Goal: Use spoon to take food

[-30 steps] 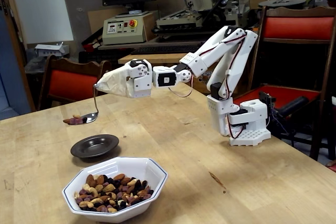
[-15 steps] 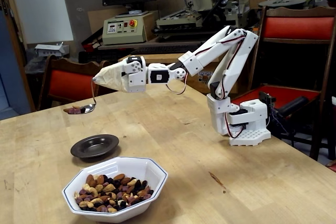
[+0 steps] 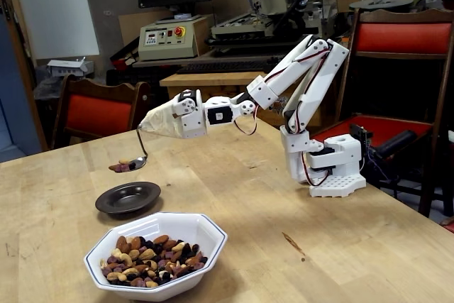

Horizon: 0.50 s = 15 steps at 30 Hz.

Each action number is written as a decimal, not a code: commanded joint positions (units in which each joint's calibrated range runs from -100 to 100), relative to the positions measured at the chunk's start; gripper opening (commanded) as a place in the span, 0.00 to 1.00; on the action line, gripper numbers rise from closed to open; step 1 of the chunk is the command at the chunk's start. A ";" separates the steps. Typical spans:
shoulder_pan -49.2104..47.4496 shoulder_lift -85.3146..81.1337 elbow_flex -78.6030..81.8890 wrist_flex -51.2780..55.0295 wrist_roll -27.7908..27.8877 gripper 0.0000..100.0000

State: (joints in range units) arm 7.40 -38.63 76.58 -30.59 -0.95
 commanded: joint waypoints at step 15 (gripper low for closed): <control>6.08 -1.64 -0.38 -1.03 0.59 0.04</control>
State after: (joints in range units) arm 12.82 -38.63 76.92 -30.59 -0.95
